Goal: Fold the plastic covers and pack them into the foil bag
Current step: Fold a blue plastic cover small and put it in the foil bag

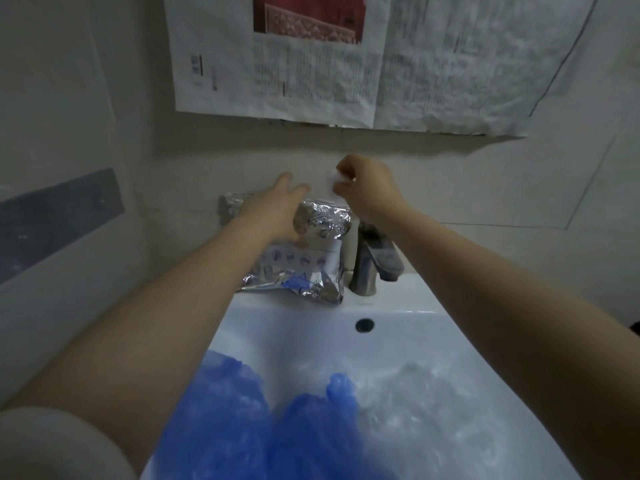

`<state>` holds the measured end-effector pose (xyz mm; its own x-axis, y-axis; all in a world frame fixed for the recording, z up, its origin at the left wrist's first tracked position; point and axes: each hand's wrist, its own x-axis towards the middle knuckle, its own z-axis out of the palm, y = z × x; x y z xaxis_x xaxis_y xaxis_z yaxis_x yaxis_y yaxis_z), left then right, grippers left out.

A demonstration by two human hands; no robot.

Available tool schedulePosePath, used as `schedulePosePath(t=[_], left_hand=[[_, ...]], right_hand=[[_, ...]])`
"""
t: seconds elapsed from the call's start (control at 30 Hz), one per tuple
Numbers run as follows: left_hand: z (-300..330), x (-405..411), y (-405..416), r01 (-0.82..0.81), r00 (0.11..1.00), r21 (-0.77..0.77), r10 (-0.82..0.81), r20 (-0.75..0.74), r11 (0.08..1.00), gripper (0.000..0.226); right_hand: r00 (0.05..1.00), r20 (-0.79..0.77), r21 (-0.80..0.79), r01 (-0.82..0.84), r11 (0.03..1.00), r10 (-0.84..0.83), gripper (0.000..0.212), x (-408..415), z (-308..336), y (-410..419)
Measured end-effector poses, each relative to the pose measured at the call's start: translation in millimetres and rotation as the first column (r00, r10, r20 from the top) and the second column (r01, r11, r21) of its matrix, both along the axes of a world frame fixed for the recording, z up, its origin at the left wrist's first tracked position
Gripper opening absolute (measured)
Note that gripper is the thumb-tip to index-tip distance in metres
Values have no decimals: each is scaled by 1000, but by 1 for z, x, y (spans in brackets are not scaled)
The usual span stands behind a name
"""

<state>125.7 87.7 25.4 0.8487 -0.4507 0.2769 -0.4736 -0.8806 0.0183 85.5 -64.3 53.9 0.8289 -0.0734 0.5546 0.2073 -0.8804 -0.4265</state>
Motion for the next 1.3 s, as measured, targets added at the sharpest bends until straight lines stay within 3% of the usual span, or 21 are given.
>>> schedulePosePath(t=[0.1, 0.2, 0.4, 0.53, 0.67, 0.73, 0.87, 1.0, 1.07, 1.17, 1.3], left_hand=[[2, 13, -3, -1, 1000, 133, -1, 20, 991, 110], [-1, 20, -5, 5, 997, 177, -18, 73, 984, 98], [-9, 19, -4, -9, 995, 95, -1, 103, 995, 74], [-14, 12, -3, -23, 976, 15, 19, 216, 1000, 55], [-21, 6, -4, -16, 978, -92, 34, 205, 996, 53], [-26, 6, -2, -13, 979, -136, 40, 198, 991, 50], [-32, 1, -1, 20, 984, -160, 9, 179, 987, 44], [-34, -3, 1, 10, 980, -148, 19, 198, 989, 52], [-33, -2, 1, 24, 978, -206, 20, 210, 978, 55], [-29, 0, 0, 53, 986, -279, -6, 169, 959, 47], [-28, 9, -5, 37, 986, -337, 20, 166, 941, 35]], right_hand=[[1000, 2, 38, -18, 999, 18, 25, 15, 4, -2], [999, 17, 51, -44, 998, 43, 25, 24, 4, -4], [999, 8, 70, -52, 996, 52, 24, 31, 3, -4], [993, -4, -6, -117, 993, 117, 23, 36, 0, 6], [978, -9, -16, -211, 977, 211, 22, 35, -12, 21], [975, -85, -111, -212, 971, 203, 19, 39, -20, 27], [919, -392, -440, -147, 886, -43, 29, 48, -26, 40], [811, -585, -379, -248, 892, -23, 29, 47, -19, 39], [843, -537, -372, -268, 889, 30, 29, 46, -15, 37], [978, -209, -550, -133, 825, 19, 32, 37, -10, 29], [983, 88, -573, -84, 815, 163, 26, 4, -11, 13]])
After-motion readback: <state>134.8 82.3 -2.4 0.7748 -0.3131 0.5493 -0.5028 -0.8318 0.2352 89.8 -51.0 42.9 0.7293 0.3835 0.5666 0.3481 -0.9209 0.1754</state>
